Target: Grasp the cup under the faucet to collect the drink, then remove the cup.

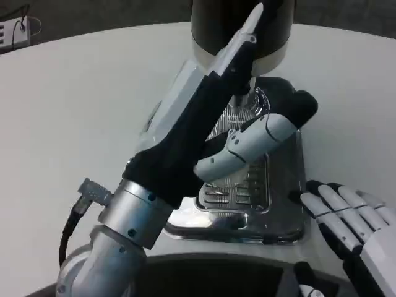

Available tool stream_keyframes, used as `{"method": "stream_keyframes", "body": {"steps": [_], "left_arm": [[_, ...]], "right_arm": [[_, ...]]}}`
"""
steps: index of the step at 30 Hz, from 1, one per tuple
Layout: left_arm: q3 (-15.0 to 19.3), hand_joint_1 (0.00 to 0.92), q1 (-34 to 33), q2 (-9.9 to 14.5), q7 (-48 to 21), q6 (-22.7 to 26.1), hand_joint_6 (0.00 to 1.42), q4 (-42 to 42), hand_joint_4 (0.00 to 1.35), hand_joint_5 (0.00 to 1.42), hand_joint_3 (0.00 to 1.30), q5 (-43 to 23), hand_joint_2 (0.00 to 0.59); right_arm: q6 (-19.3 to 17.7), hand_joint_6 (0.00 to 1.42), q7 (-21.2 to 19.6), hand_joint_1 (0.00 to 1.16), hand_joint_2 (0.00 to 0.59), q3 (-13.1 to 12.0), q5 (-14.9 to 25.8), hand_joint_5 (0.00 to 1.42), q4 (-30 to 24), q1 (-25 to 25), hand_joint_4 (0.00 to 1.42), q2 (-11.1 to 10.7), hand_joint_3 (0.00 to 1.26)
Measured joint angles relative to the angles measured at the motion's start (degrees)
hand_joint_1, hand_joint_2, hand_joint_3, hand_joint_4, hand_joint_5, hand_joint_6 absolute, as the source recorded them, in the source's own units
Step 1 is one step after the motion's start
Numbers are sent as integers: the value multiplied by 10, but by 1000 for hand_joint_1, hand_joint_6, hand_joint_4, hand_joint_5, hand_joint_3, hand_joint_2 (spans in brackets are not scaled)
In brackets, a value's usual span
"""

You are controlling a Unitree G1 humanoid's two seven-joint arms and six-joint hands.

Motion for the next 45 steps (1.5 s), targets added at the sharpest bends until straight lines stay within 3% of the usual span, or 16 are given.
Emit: {"method": "stream_keyframes", "body": {"steps": [16, 29, 45], "left_arm": [[-6, 0, 1, 4, -6, 9, 0, 0, 0, 0, 0, 17, 140], [-29, 0, -42, 65, -76, 47, 0, -31, 0, 0, 0, 134, 131], [-42, 0, -82, 98, -141, 58, 0, -40, 0, 0, 0, 169, 114]], "right_arm": [[0, 147, 0, 219, 509, -4, 6, 98, 0, -2, 74, 0, 136], [0, 147, 0, 219, 509, -2, 10, 98, 0, -5, 74, 6, 136], [7, 147, 0, 223, 505, 0, 21, 98, 5, -11, 74, 9, 136]]}}
